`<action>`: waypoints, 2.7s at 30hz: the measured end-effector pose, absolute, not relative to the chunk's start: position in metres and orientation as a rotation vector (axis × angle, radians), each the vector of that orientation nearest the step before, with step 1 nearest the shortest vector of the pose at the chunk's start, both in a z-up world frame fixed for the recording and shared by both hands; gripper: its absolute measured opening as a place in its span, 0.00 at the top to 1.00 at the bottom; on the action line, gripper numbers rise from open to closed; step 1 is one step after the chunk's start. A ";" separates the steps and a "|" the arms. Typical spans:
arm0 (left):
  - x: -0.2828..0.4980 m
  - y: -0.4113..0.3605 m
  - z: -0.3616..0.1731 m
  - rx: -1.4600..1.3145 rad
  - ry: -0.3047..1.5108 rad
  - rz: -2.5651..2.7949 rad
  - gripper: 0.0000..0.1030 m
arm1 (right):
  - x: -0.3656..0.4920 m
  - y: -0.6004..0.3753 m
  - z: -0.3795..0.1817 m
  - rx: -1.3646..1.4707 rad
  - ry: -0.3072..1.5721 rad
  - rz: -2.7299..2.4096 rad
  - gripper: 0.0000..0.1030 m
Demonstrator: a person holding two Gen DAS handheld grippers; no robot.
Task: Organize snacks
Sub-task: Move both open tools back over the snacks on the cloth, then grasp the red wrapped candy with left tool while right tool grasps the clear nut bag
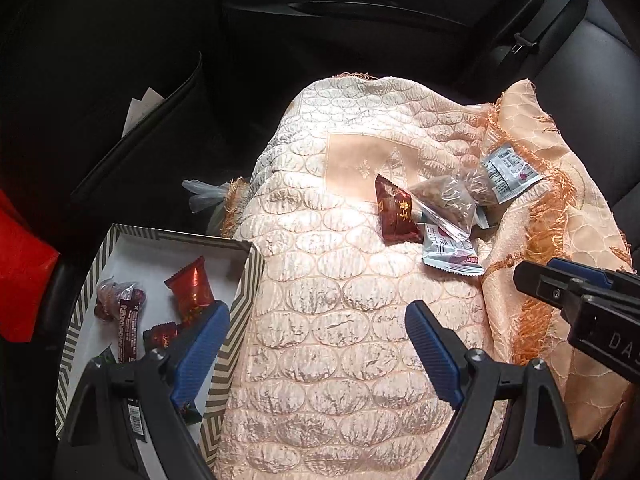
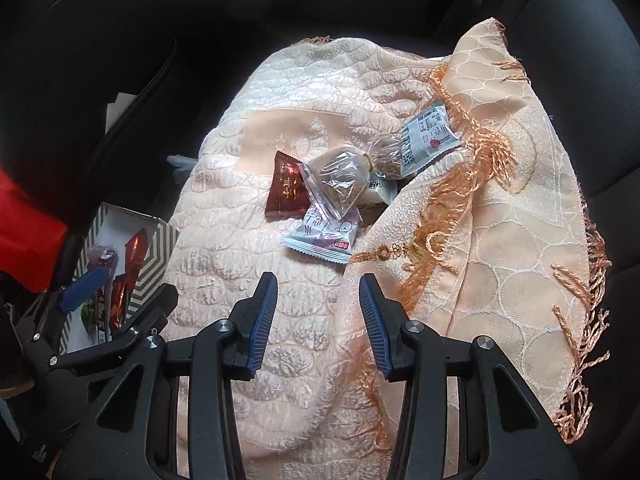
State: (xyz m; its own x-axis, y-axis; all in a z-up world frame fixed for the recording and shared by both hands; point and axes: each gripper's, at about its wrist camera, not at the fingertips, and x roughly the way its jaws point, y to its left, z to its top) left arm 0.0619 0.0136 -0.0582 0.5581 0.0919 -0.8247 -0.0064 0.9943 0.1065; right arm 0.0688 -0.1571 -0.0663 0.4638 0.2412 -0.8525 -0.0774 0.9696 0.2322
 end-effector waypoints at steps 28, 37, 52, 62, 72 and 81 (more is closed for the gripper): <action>0.096 -0.007 -0.080 0.124 1.031 0.051 0.12 | 0.088 -0.179 -0.089 0.193 1.073 0.173 0.59; 0.119 0.001 -0.081 0.083 1.065 0.052 0.12 | 0.089 -0.183 -0.091 0.223 1.075 0.176 0.59; 0.200 -0.026 -0.119 0.024 1.193 -0.001 0.12 | 0.090 -0.187 -0.094 0.268 1.082 0.184 0.59; 0.223 -0.033 -0.142 0.002 1.216 -0.024 0.14 | 0.093 -0.186 -0.096 0.278 1.079 0.188 0.59; 0.210 -0.029 -0.136 0.028 1.183 -0.082 0.67 | 0.106 -0.198 -0.084 0.363 1.079 0.195 0.59; 0.175 -0.004 -0.112 0.021 1.136 -0.047 0.67 | 0.178 -0.190 -0.097 0.469 1.206 0.224 0.42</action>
